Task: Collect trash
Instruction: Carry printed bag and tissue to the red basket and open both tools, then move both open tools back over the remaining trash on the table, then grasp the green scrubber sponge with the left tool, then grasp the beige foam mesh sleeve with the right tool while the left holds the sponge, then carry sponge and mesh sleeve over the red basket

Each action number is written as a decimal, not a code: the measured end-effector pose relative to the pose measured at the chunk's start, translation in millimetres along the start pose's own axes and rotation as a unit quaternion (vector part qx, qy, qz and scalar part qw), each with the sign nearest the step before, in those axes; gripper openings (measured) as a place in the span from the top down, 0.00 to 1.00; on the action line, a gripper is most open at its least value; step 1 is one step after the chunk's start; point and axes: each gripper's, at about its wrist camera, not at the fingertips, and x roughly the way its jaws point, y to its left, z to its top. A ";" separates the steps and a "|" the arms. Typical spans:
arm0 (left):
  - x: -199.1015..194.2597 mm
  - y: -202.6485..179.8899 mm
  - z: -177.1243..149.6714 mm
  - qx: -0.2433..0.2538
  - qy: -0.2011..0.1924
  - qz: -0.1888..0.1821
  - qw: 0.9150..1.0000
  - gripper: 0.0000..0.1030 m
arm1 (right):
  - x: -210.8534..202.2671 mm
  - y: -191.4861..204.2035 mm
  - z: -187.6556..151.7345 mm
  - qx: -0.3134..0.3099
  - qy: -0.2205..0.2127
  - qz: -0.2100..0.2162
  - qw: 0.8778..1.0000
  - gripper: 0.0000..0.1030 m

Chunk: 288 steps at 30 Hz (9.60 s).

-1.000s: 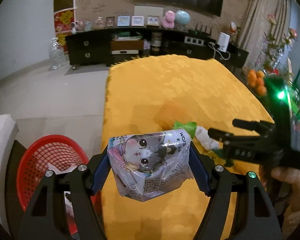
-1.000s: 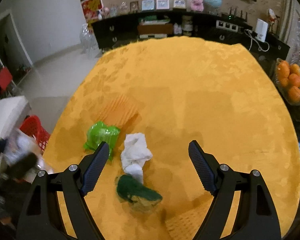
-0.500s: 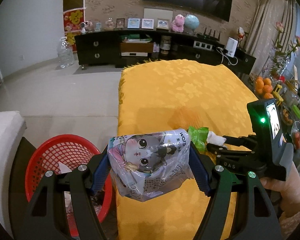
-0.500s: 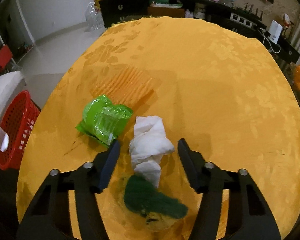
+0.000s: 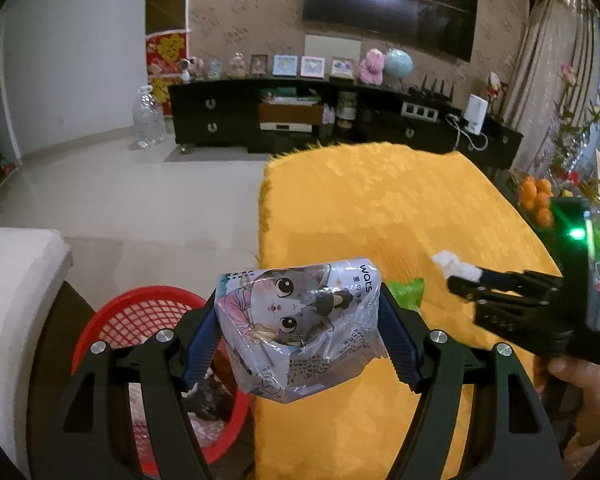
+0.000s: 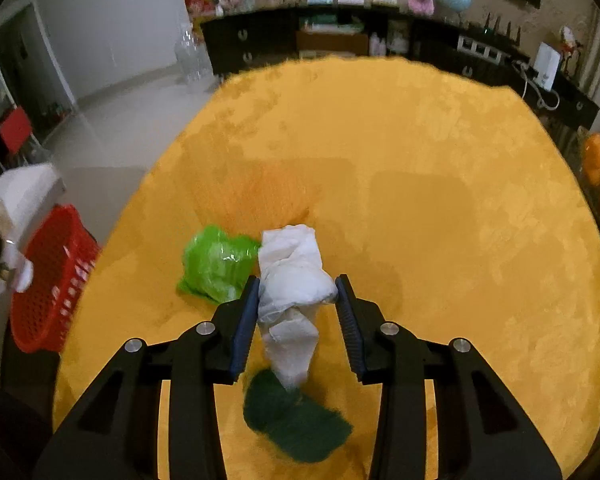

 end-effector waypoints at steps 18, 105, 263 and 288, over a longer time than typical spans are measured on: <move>-58.5 43.1 30.9 -0.053 -0.097 0.063 0.992 0.33 | -92.4 31.1 35.6 -0.006 -0.152 0.024 0.988 0.63; -33.2 163.6 -15.2 -0.149 0.000 0.144 0.978 0.15 | -36.3 184.8 63.5 -0.103 -0.056 0.205 0.972 0.39; -47.5 80.3 19.6 -0.091 -0.077 0.054 0.991 0.50 | -108.6 53.1 47.6 -0.024 -0.174 0.015 0.984 0.81; -34.2 159.8 -25.1 -0.117 -0.012 0.138 0.983 0.50 | -34.5 174.5 59.6 -0.115 -0.107 0.144 0.977 0.81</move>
